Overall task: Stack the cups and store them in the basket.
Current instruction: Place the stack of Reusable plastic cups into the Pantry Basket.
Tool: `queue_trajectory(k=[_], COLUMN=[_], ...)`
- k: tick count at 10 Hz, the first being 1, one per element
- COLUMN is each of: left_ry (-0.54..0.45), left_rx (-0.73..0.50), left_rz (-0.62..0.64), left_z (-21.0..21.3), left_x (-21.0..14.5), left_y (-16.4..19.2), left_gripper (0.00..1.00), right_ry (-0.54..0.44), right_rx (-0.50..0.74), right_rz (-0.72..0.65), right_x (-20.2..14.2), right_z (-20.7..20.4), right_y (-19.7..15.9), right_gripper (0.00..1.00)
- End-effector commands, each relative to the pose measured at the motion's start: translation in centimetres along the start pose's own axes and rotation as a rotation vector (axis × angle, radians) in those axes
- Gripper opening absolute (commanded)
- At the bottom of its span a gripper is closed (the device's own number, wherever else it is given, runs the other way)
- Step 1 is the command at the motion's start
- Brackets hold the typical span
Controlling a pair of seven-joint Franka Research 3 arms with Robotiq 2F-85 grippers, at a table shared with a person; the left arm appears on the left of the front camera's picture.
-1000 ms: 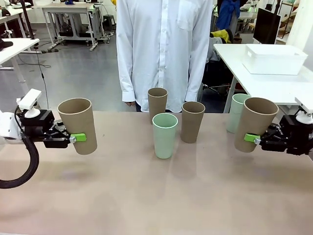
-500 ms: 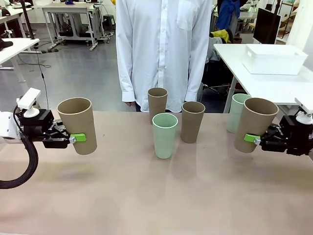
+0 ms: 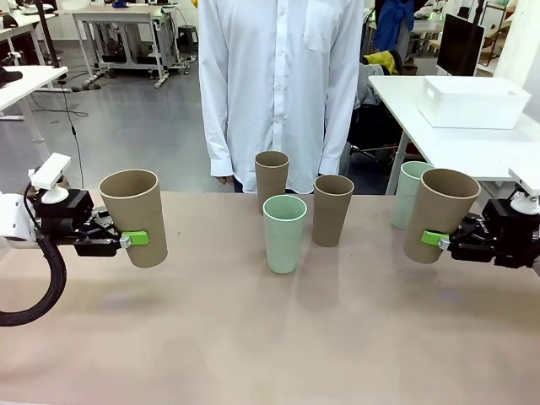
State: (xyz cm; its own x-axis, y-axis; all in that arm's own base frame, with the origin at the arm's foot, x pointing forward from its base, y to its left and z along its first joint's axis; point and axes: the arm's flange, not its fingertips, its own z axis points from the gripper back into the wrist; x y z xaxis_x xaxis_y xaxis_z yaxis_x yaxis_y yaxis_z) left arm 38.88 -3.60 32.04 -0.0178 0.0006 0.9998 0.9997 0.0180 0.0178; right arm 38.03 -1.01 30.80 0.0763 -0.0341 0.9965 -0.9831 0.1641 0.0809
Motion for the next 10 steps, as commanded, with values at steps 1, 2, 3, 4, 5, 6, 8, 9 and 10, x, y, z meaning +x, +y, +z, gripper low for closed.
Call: queue_trajectory(k=[1, 2, 3, 4, 5, 6, 8, 9, 10], left_ry=[-0.002, -0.002, -0.002, -0.002, -0.002, -0.002, -0.002, -0.002, -0.002], left_rx=[0.003, 0.003, 0.003, 0.003, 0.003, 0.003, 0.003, 0.003, 0.003], left_rz=[-0.007, -0.007, -0.007, -0.007, -0.007, -0.007, -0.007, -0.007, -0.007], left_z=[0.06, 0.06, 0.06, 0.06, 0.06, 0.06, 0.06, 0.06, 0.06], left_x=[0.27, 0.27, 0.27, 0.27, 0.27, 0.27, 0.27, 0.27, 0.27], left_y=[0.00, 0.00, 0.00, 0.00, 0.00, 0.00, 0.00, 0.00, 0.00], left_gripper=[0.84, 0.84, 0.84, 0.84, 0.84, 0.84, 0.84, 0.84, 0.84], right_ry=[0.001, 0.001, 0.001, 0.001, 0.001, 0.001, 0.001, 0.001, 0.001], right_rx=[0.001, 0.001, 0.001, 0.001, 0.001, 0.001, 0.001, 0.001, 0.001], right_rz=[0.005, 0.005, 0.005, 0.005, 0.005, 0.005, 0.005, 0.005, 0.005], right_x=[0.16, 0.16, 0.16, 0.16, 0.16, 0.16, 0.16, 0.16, 0.16], right_z=[-0.05, -0.05, -0.05, -0.05, -0.05, -0.05, -0.05, -0.05, -0.05], right_y=[-0.01, -0.01, -0.01, -0.01, -0.01, -0.01, -0.01, -0.01, -0.01], right_gripper=[0.84, 0.84, 0.84, 0.84, 0.84, 0.84, 0.84, 0.84, 0.84])
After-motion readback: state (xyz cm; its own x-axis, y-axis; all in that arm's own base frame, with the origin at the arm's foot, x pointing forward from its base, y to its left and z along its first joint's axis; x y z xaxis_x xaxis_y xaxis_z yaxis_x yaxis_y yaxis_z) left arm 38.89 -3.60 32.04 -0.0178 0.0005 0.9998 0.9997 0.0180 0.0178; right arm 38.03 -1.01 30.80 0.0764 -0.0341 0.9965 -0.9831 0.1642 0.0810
